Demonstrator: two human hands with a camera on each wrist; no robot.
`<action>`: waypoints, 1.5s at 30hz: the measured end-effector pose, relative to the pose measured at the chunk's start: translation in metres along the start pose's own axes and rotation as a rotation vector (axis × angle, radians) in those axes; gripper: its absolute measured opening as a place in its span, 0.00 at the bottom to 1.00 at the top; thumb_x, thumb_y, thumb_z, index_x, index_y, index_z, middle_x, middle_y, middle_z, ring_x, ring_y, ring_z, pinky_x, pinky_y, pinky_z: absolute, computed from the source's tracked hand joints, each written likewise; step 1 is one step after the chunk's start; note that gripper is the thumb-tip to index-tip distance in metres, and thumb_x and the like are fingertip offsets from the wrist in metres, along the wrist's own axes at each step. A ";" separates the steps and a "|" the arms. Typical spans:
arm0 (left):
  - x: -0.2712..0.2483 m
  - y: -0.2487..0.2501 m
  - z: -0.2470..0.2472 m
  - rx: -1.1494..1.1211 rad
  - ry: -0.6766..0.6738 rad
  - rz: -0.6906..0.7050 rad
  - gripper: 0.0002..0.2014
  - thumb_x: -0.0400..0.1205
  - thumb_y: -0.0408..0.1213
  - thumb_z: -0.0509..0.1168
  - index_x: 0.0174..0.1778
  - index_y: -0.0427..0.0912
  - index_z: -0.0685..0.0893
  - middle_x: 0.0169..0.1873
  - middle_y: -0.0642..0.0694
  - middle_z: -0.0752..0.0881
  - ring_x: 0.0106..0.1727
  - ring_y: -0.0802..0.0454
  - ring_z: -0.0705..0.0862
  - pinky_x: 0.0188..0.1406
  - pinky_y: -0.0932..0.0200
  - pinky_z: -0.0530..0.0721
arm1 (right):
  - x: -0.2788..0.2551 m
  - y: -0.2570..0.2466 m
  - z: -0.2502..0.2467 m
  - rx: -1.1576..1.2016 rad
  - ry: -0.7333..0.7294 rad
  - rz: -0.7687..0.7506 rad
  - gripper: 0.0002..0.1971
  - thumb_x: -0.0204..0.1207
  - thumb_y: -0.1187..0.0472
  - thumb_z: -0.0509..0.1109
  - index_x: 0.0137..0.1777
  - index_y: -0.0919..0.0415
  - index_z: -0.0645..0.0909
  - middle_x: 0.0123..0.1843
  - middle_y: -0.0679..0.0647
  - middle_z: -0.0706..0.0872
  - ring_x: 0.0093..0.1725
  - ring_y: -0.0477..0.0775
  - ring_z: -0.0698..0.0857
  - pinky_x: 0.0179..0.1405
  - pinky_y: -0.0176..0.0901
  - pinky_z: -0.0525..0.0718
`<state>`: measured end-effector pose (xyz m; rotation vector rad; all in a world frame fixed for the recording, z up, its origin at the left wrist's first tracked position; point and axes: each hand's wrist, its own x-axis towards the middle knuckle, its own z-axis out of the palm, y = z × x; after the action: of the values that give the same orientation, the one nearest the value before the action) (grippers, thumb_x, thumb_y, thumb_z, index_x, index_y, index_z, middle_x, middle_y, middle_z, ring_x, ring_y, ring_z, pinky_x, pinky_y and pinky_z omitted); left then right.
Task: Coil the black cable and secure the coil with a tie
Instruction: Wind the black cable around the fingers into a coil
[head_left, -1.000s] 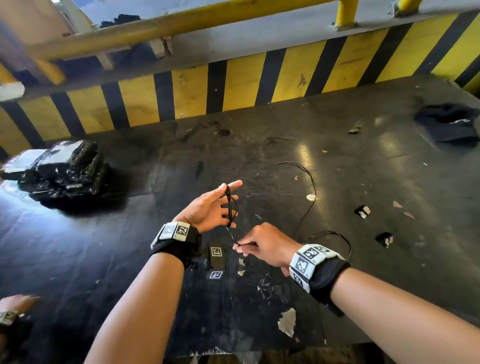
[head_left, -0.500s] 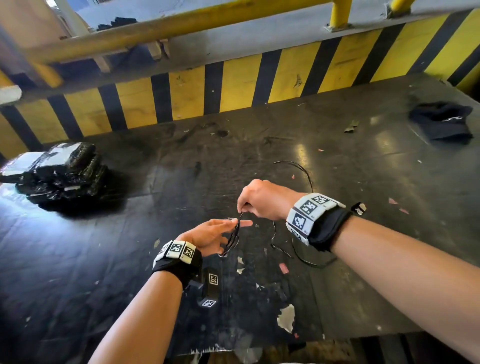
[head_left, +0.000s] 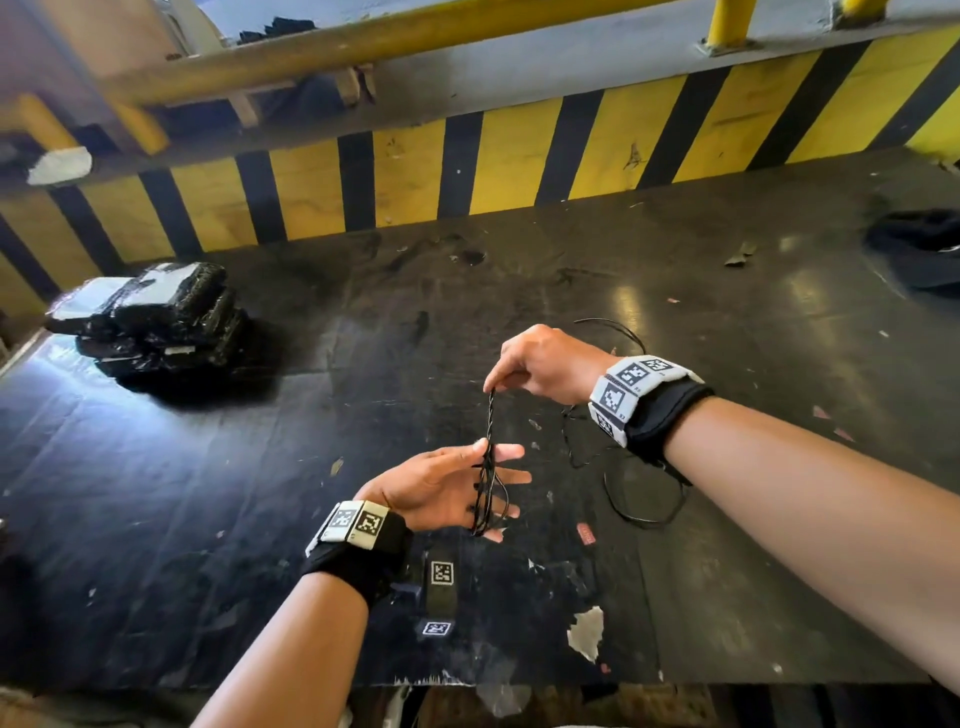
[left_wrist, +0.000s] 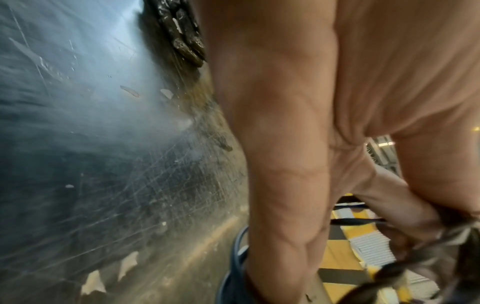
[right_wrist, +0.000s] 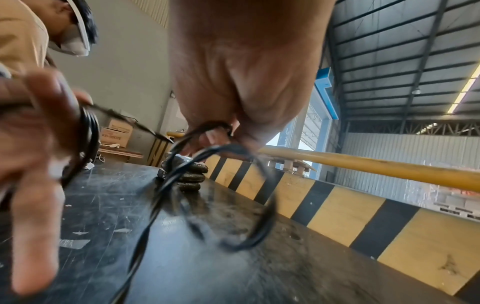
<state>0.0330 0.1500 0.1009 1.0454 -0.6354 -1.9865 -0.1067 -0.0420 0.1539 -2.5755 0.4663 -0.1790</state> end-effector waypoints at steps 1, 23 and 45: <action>-0.003 0.002 0.003 0.008 -0.020 0.012 0.23 0.80 0.54 0.74 0.69 0.48 0.88 0.85 0.25 0.63 0.75 0.21 0.67 0.73 0.16 0.65 | 0.000 0.002 0.003 0.005 0.007 -0.006 0.15 0.76 0.66 0.78 0.54 0.44 0.94 0.39 0.34 0.84 0.41 0.34 0.84 0.44 0.30 0.79; 0.028 0.093 0.012 0.036 0.099 0.368 0.27 0.73 0.61 0.76 0.69 0.60 0.88 0.80 0.26 0.70 0.70 0.25 0.77 0.68 0.21 0.76 | -0.072 -0.015 0.095 0.298 -0.135 0.161 0.14 0.87 0.57 0.66 0.69 0.49 0.87 0.24 0.44 0.81 0.25 0.34 0.82 0.34 0.23 0.73; 0.047 0.023 -0.040 0.413 0.395 0.077 0.17 0.91 0.46 0.59 0.68 0.47 0.89 0.45 0.41 0.88 0.44 0.45 0.84 0.49 0.53 0.83 | -0.062 -0.024 0.039 0.030 -0.305 0.235 0.10 0.83 0.52 0.68 0.55 0.51 0.91 0.42 0.52 0.91 0.42 0.55 0.89 0.48 0.48 0.87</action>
<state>0.0600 0.0952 0.0750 1.5844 -0.8684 -1.5493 -0.1492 0.0177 0.1304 -2.4363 0.6363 0.2834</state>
